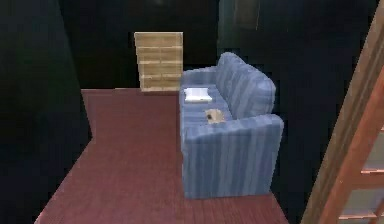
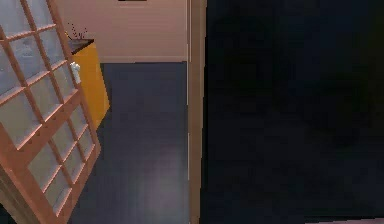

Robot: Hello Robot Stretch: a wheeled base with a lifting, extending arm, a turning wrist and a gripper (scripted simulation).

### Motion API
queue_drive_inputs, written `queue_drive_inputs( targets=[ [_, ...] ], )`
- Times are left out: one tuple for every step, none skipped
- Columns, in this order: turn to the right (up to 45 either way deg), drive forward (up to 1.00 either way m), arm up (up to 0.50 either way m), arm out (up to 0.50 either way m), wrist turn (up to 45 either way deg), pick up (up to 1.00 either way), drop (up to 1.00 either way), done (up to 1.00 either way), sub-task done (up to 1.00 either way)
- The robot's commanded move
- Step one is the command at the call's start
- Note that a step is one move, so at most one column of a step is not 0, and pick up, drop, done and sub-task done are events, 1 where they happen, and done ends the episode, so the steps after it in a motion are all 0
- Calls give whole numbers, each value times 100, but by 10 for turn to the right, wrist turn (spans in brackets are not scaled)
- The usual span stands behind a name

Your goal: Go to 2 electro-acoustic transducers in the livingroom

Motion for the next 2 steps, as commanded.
queue_drive_inputs(
  targets=[
    [-60, 0, 0, 0, 0, 0, 0, 0, 0],
    [0, 20, 0, 0, 0, 0, 0, 0, 0]
  ],
)
